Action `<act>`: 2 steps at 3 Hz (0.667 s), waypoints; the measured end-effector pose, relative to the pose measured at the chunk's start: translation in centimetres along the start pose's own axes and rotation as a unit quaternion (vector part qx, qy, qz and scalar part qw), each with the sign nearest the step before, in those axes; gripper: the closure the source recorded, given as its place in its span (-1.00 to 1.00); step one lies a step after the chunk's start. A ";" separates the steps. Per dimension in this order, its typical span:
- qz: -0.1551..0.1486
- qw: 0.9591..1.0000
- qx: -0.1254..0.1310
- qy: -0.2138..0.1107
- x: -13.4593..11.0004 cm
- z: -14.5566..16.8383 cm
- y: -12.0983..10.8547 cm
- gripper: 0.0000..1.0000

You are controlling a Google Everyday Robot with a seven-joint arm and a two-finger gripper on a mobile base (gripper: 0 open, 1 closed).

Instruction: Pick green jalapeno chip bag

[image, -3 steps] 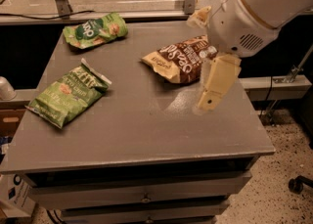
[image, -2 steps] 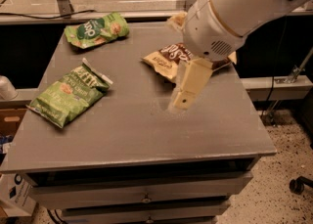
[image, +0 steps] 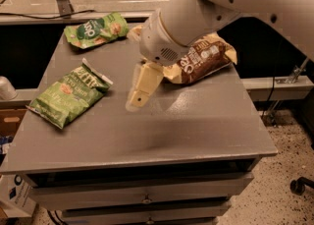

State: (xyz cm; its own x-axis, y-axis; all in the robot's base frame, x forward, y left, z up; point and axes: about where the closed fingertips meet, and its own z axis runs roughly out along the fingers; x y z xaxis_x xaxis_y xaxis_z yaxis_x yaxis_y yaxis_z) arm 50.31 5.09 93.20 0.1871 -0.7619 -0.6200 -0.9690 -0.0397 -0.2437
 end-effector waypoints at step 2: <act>0.046 0.997 -0.046 -0.034 -1.4 8.1 -1.6 -1.00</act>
Offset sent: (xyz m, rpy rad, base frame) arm 0.0491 0.1024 -0.0825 0.1034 0.2371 -0.0217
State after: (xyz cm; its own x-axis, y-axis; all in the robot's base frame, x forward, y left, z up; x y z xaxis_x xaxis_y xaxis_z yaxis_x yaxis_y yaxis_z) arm 52.90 11.47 88.48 0.1051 -0.7197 -0.6863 -0.9927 -0.0344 -0.1160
